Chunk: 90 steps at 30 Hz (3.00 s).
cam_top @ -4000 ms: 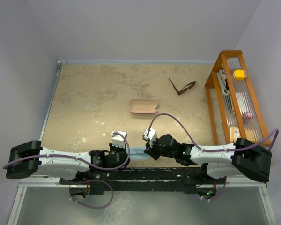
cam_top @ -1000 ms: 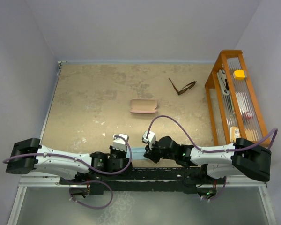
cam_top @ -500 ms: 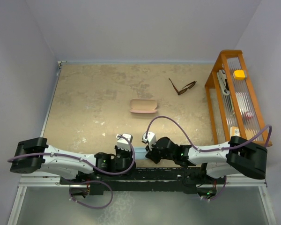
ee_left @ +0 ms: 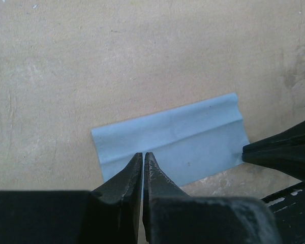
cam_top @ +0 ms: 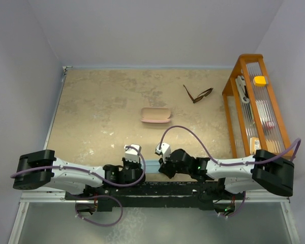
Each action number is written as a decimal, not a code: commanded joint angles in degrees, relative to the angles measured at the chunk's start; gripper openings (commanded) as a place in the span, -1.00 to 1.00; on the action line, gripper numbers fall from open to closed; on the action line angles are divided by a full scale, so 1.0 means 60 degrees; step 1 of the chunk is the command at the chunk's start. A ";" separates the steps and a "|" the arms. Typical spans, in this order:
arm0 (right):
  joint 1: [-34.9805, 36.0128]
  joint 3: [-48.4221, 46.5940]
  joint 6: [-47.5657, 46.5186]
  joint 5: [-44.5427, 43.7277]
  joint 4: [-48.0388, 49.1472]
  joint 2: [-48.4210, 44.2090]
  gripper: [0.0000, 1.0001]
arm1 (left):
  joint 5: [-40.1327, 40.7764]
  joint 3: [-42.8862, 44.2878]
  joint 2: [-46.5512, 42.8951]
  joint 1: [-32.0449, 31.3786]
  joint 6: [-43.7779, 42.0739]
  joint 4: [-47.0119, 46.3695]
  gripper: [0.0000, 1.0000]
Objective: Organize the sunglasses
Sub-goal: Fold the glasses cleaning cloth at the center of the board.
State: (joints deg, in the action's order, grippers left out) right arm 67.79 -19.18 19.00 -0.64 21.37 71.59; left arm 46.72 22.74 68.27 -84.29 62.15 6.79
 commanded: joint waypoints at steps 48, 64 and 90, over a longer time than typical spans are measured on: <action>0.0174 -0.0451 0.0289 -0.0168 0.0482 0.0183 -1.00 | -0.0488 0.0790 -0.0451 0.0440 0.2635 0.2902 -0.45; 0.0244 -0.0524 0.0304 -0.0025 0.0475 0.0446 -1.00 | -0.1229 0.0150 -0.0127 0.0710 0.2443 0.2251 -0.42; 0.0310 -0.0554 0.0454 -0.0081 0.0323 0.0498 -1.00 | -0.1910 0.0604 0.0628 0.0718 0.2065 0.3255 -0.51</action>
State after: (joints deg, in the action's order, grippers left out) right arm 69.14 -21.21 21.15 -1.48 22.57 75.42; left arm 39.99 27.03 71.83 -80.23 75.44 20.67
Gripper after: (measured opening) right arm 0.004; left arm 0.248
